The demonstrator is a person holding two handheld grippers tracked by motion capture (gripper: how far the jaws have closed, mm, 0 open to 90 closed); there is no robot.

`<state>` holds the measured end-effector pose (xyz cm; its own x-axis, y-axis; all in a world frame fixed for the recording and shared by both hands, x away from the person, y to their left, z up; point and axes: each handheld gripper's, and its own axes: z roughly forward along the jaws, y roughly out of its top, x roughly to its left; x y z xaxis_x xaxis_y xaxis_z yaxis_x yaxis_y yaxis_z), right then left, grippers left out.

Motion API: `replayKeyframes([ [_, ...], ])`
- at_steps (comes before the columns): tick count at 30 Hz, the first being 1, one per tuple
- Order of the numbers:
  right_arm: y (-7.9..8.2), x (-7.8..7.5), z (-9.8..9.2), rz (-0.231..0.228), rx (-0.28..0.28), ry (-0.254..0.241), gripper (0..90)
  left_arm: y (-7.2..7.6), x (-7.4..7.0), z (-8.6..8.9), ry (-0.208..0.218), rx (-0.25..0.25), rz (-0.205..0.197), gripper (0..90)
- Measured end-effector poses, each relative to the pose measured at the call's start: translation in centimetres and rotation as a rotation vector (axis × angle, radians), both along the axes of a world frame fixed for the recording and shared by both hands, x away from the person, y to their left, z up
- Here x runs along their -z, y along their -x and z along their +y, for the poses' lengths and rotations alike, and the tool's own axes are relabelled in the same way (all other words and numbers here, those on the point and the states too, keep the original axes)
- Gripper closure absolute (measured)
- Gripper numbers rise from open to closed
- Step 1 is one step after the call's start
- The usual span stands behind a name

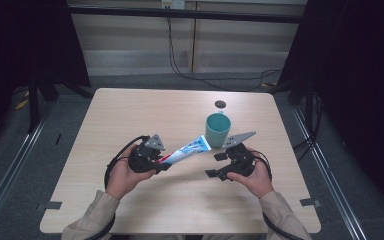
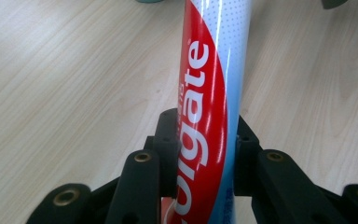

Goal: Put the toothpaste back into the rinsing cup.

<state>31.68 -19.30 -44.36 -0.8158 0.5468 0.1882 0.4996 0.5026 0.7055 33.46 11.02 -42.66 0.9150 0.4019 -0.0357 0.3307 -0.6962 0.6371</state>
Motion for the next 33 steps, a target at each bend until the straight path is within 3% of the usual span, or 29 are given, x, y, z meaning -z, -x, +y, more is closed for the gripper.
replayKeyframes([
  [5, -0.1, 0.4, 0.6, 0.014, 0.001, -0.049, 26.7, -0.1, -0.1, -0.4, 0.003, 0.006, 0.003, 70.9],
  [13, -0.1, 0.7, 1.0, 0.015, 0.004, -0.089, 29.8, 0.0, -0.2, -1.0, 0.024, 0.000, 0.003, 70.9],
  [26, -0.2, 0.5, 1.6, 0.013, 0.007, -0.113, 30.1, 0.2, -0.5, -2.0, 0.019, 0.017, -0.001, 70.9],
  [33, -0.2, 0.1, 1.5, -0.006, 0.027, -0.175, 32.2, 0.3, -0.3, -2.6, 0.039, 0.006, 0.013, 70.9],
])
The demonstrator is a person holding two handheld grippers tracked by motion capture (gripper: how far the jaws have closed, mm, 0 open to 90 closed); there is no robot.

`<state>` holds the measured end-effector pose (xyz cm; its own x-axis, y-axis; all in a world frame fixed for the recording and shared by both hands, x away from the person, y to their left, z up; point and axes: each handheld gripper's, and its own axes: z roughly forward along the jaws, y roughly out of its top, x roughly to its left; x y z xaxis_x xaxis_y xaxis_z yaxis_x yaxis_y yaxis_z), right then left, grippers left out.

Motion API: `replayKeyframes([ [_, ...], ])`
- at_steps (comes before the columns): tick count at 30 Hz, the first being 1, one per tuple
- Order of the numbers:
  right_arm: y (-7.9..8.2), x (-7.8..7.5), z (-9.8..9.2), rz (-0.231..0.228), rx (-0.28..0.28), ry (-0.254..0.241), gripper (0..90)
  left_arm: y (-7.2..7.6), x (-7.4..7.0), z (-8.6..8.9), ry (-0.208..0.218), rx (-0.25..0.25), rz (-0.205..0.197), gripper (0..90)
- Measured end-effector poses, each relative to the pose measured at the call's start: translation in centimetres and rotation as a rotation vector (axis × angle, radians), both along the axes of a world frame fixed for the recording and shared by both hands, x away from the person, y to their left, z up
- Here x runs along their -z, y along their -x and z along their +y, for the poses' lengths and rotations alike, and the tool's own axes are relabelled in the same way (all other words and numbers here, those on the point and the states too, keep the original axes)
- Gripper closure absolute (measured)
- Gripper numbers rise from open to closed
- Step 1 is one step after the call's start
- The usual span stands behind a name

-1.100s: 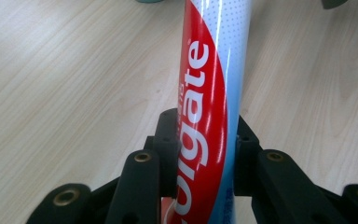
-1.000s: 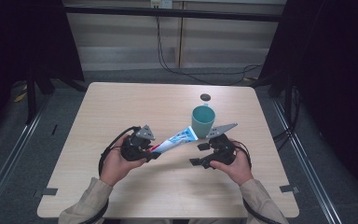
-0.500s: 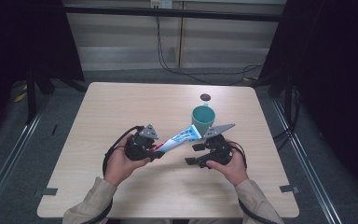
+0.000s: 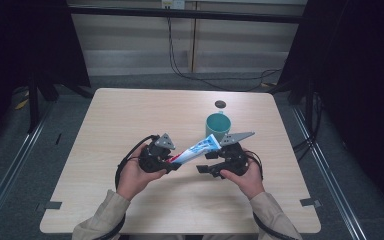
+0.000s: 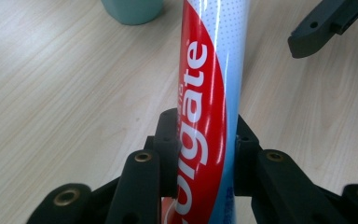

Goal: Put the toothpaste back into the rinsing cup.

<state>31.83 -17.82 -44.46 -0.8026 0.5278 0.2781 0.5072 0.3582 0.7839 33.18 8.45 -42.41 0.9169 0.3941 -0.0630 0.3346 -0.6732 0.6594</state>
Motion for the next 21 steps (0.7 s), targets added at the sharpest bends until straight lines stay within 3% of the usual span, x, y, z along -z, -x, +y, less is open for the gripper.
replayKeyframes([
  [5, -0.1, -0.2, 0.2, -0.001, -0.005, -0.036, 32.1, 0.1, 0.2, -0.3, -0.007, 0.010, 0.007, 70.9],
  [9, -0.1, -0.3, 0.2, -0.004, 0.006, -0.051, 32.5, 0.1, 0.3, -0.3, 0.015, -0.003, 0.015, 70.9],
  [15, -0.3, -0.3, 0.2, 0.016, 0.042, -0.061, 32.4, 0.5, 0.6, -0.9, 0.017, -0.023, 0.046, 70.8],
  [21, -0.5, -0.3, 0.2, 0.035, 0.076, -0.093, 32.6, 0.6, 0.6, -1.2, -0.002, -0.023, 0.042, 70.8],
])
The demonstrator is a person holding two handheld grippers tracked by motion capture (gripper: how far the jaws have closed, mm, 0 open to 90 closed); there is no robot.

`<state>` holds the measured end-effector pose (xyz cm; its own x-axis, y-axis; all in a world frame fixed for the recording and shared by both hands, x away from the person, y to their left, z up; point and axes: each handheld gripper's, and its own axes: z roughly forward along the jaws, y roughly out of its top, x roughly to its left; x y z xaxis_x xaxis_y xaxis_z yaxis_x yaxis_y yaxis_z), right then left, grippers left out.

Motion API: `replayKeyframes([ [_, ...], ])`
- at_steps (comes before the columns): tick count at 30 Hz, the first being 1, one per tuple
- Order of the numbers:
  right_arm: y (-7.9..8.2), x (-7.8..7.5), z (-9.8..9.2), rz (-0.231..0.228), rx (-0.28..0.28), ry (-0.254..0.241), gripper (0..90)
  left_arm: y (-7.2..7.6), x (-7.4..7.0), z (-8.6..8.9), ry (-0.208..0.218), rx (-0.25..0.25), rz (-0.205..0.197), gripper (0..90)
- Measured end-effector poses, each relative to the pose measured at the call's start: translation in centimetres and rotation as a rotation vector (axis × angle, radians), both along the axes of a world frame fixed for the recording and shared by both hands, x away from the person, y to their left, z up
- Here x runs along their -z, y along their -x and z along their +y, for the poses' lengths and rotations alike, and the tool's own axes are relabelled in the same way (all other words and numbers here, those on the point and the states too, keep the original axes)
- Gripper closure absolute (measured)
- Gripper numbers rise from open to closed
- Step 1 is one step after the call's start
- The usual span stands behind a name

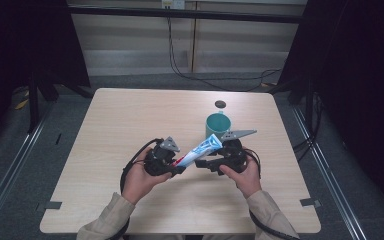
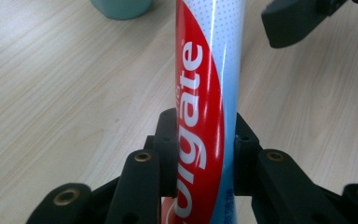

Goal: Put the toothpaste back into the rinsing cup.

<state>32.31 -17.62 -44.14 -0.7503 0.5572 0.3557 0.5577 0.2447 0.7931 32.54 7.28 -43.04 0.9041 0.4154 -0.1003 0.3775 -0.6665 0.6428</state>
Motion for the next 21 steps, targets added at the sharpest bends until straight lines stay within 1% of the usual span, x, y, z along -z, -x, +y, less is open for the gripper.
replayKeyframes([
  [1, -0.2, -0.1, 0.0, 0.017, 0.019, -0.014, 32.9, 0.2, 0.0, -0.3, -0.004, -0.010, 0.007, 70.8],
  [2, -0.3, -0.1, 0.0, 0.018, 0.020, -0.018, 34.2, 0.2, 0.0, -0.4, -0.014, -0.005, 0.000, 70.8],
  [3, -0.3, -0.2, 0.0, 0.019, 0.032, -0.018, 35.9, 0.3, 0.0, -0.6, -0.013, -0.011, 0.007, 70.8],
  [4, -0.3, -0.2, 0.0, 0.019, 0.032, -0.018, 35.9, 0.3, 0.0, -0.6, -0.013, -0.011, 0.007, 70.8],
  [5, -0.4, -0.3, 0.0, 0.024, 0.037, -0.032, 36.7, 0.2, 0.0, -0.6, -0.013, -0.011, 0.011, 70.8],
  [6, -0.4, -0.5, 0.0, 0.030, 0.042, -0.051, 37.5, 0.3, 0.0, -0.7, -0.004, -0.021, 0.020, 70.9],
  [7, -0.5, -0.7, 0.0, 0.035, 0.047, -0.066, 38.4, 0.3, 0.1, -0.9, -0.013, -0.019, 0.025, 70.9],
  [10, -0.6, -0.8, 0.1, 0.039, 0.053, -0.074, 39.8, 0.5, 0.2, -1.2, -0.019, -0.019, 0.027, 71.0],
  [11, -0.8, -0.8, 0.2, 0.060, 0.061, -0.098, 40.6, 0.6, 0.3, -1.3, -0.021, -0.019, 0.024, 71.0],
  [12, -0.8, -0.8, 0.2, 0.060, 0.061, -0.098, 40.6, 0.6, 0.3, -1.3, -0.021, -0.019, 0.024, 71.1],
  [13, -1.0, -0.8, 0.3, 0.075, 0.072, -0.121, 42.7, 0.7, 0.4, -1.4, -0.017, -0.020, 0.029, 71.0],
  [14, -1.0, -0.8, 0.3, 0.075, 0.072, -0.121, 42.7, 0.7, 0.4, -1.4, -0.017, -0.020, 0.029, 71.0],
  [15, -1.1, -0.8, 0.3, 0.095, 0.094, -0.150, 46.5, 0.7, 0.5, -1.5, -0.008, -0.028, 0.031, 70.8],
  [16, -1.1, -0.8, 0.3, 0.095, 0.094, -0.150, 46.5, 0.7, 0.5, -1.6, -0.005, -0.025, 0.032, 70.8],
  [17, -1.1, -0.8, 0.3, 0.099, 0.106, -0.168, 49.3, 0.8, 0.5, -1.6, 0.007, -0.040, 0.034, 70.6],
  [18, -1.2, -1.0, 0.3, 0.108, 0.115, -0.193, 56.2, 0.9, 0.6, -1.7, 0.016, -0.050, 0.040, 69.8],
  [19, -1.2, -1.0, 0.3, 0.108, 0.115, -0.193, 56.2, 0.9, 0.6, -1.7, 0.016, -0.050, 0.040, 69.4],
  [20, -1.2, -1.0, 0.3, 0.118, 0.120, -0.217, 59.7, 0.9, 0.6, -1.8, 0.017, -0.053, 0.037, 69.4],
  [21, -1.2, -1.0, 0.2, 0.124, 0.125, -0.231, 62.4, 1.0, 0.6, -1.9, 0.018, -0.062, 0.026, 68.8],
])
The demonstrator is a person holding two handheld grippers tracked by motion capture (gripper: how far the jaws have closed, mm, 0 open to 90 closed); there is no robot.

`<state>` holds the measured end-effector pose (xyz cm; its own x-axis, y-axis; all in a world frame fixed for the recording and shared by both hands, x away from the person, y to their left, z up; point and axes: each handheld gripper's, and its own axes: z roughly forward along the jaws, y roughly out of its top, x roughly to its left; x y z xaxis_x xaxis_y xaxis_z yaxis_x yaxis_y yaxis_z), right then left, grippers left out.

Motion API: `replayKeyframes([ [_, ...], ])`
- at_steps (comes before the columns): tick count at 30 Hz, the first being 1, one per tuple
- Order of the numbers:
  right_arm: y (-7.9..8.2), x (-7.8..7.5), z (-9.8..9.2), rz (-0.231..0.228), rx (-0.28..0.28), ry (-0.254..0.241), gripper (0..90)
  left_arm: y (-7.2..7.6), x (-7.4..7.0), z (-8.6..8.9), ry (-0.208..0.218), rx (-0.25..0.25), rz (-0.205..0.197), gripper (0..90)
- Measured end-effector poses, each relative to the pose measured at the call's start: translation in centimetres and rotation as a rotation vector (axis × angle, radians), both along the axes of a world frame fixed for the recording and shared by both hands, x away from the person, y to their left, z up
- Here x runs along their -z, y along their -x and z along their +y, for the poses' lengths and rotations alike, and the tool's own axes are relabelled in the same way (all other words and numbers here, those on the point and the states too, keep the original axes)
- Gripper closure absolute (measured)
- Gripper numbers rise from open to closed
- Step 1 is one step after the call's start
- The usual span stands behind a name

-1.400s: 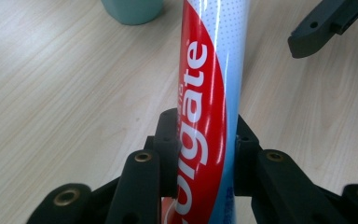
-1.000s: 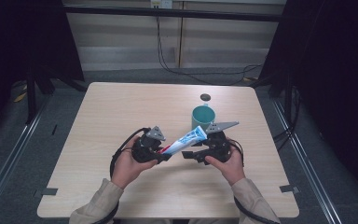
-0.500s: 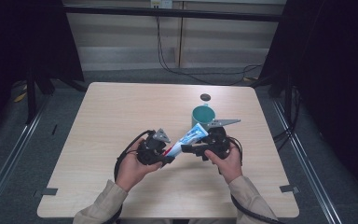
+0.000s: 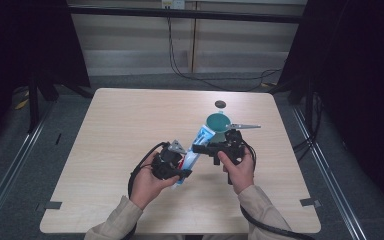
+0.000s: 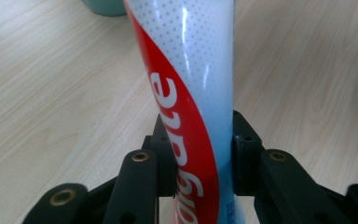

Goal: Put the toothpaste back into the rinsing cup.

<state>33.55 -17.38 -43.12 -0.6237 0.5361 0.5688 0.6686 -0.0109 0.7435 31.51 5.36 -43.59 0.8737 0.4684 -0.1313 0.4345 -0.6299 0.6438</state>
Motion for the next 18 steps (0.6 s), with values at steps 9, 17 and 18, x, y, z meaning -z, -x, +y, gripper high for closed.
replayKeyframes([
  [9, -0.2, -1.3, 0.4, -0.044, 0.014, -0.006, 75.6, -0.5, 0.4, 0.0, 0.067, -0.010, 0.020, 36.2],
  [17, 0.0, -2.8, -1.5, -0.112, 0.038, 0.029, 76.3, -0.3, 0.2, 1.5, 0.078, -0.015, -0.035, 19.6],
  [18, 0.0, -2.8, -1.5, -0.112, 0.038, 0.029, 76.3, -0.3, 0.2, 1.5, 0.078, -0.015, -0.035, 19.5],
])
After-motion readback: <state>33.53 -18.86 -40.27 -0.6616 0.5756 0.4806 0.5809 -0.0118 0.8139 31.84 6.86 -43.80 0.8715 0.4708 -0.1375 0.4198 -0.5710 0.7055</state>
